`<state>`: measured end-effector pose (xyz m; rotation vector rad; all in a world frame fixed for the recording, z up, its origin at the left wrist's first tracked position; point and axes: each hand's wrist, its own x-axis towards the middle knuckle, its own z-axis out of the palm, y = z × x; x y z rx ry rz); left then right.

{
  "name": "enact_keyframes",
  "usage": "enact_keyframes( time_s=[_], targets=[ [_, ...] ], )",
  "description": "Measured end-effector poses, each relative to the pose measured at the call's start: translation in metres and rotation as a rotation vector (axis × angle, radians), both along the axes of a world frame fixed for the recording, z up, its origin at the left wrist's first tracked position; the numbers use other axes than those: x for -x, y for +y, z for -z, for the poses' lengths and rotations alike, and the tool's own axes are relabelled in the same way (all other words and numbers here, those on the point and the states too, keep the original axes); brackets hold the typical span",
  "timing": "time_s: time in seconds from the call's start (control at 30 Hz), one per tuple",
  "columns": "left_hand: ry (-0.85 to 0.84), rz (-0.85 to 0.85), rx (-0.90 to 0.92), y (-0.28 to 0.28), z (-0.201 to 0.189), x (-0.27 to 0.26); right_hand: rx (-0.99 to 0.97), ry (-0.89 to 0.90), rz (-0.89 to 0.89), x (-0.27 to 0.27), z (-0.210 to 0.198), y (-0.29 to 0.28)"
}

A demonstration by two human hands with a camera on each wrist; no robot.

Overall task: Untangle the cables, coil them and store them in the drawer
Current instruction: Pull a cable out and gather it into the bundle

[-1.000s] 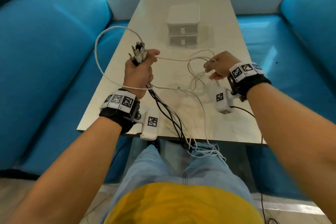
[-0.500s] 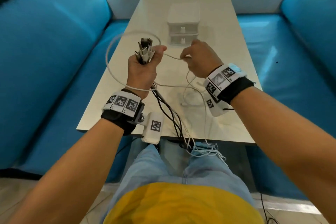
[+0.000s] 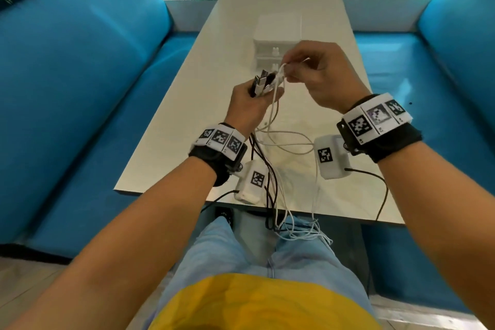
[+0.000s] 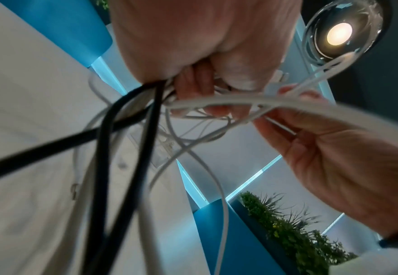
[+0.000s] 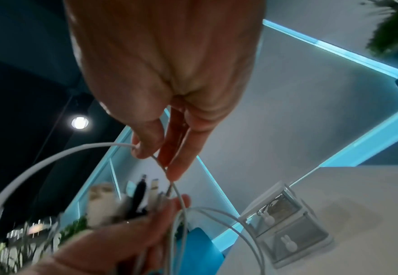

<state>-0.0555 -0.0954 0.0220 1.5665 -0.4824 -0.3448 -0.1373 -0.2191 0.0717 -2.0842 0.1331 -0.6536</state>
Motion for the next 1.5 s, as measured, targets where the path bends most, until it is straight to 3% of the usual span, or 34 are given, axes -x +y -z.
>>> enact_keyframes(
  time_s=[0.1,0.3,0.47,0.67,0.77,0.8,0.9,0.93,0.97,1.07,1.17,1.27,1.4,1.5],
  targets=[
    [-0.036,0.025,-0.085,-0.008,0.002,-0.003,-0.099,-0.055,-0.048,0.010,-0.004,0.001],
    [-0.207,0.075,-0.426,-0.001,0.014,-0.006,-0.343,-0.278,0.041,0.029,-0.017,-0.015],
    [-0.243,0.069,-0.493,0.003,0.014,-0.008,-0.418,-0.364,0.102,0.047,-0.021,-0.026],
    [-0.297,0.069,-0.569,0.011,0.015,-0.018,-0.479,-0.406,0.309,0.067,0.001,-0.057],
    [-0.335,0.005,-0.573,0.014,0.014,-0.019,-0.378,-0.273,0.340,0.072,0.008,-0.065],
    [-0.338,-0.031,-0.544,0.016,0.013,-0.020,-0.237,-0.111,0.313,0.073,0.007,-0.067],
    [-0.347,-0.116,-0.461,0.019,0.009,-0.020,0.310,0.624,0.191,0.070,0.002,-0.066],
    [-0.353,-0.127,-0.452,0.018,0.008,-0.020,0.384,0.707,0.235,0.068,0.002,-0.066],
    [-0.362,-0.128,-0.457,0.017,0.007,-0.018,0.364,0.690,0.310,0.063,0.000,-0.065],
    [-0.399,-0.080,-0.504,0.013,0.004,-0.014,0.297,0.392,0.493,0.042,-0.009,-0.049],
    [-0.392,0.028,-0.476,0.008,-0.004,-0.007,0.351,0.363,0.273,0.017,-0.009,-0.015],
    [-0.433,0.094,-0.473,0.007,-0.012,-0.001,0.468,0.555,0.067,0.002,-0.002,0.005],
    [-0.404,0.056,-0.455,0.015,-0.008,-0.005,0.398,0.621,-0.012,0.004,-0.002,0.000],
    [-0.333,0.068,-0.493,0.019,-0.002,-0.010,0.279,0.409,0.095,0.007,0.000,-0.009]
  ],
)
